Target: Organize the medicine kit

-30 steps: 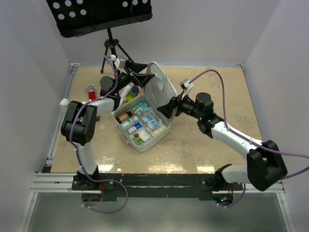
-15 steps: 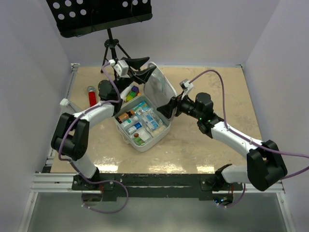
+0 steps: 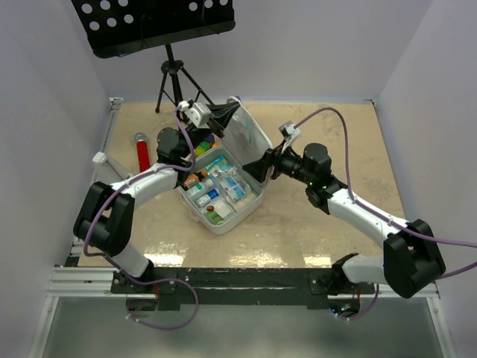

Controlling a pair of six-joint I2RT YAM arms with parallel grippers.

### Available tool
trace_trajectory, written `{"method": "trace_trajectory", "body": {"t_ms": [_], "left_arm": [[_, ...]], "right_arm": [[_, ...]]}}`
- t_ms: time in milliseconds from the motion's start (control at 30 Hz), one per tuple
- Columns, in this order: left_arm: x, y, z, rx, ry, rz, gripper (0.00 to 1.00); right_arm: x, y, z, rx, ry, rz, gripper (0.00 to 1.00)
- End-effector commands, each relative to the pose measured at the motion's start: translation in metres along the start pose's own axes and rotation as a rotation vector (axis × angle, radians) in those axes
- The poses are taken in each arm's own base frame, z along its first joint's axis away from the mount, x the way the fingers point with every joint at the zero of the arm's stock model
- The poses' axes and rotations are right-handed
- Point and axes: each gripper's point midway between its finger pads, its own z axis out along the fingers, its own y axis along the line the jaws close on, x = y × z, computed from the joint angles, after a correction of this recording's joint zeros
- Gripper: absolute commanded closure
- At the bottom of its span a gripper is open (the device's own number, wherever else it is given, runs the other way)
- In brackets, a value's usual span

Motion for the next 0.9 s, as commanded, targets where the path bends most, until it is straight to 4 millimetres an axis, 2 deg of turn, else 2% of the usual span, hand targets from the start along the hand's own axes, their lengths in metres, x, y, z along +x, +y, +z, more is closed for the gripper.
{"method": "trace_trajectory", "body": {"t_ms": [0, 200, 400, 667, 867], "left_arm": [[-0.024, 0.010, -0.003, -0.064, -0.017, 0.023, 1.00], [-0.008, -0.004, 0.000, -0.032, 0.045, -0.002, 1.00], [0.023, -0.018, 0.003, -0.008, 0.134, -0.051, 1.00], [0.050, -0.019, -0.014, -0.055, 0.269, -0.100, 1.00], [0.061, -0.023, -0.024, -0.039, 0.384, -0.098, 1.00]], "right_arm": [[-0.015, 0.015, -0.004, -0.047, -0.050, -0.033, 0.12], [-0.015, 0.018, -0.005, -0.062, -0.060, -0.023, 0.12], [-0.017, 0.020, -0.007, -0.064, -0.062, -0.026, 0.12], [-0.019, 0.022, -0.009, -0.068, -0.071, -0.029, 0.12], [-0.021, 0.024, -0.010, -0.073, -0.079, -0.031, 0.12]]}}
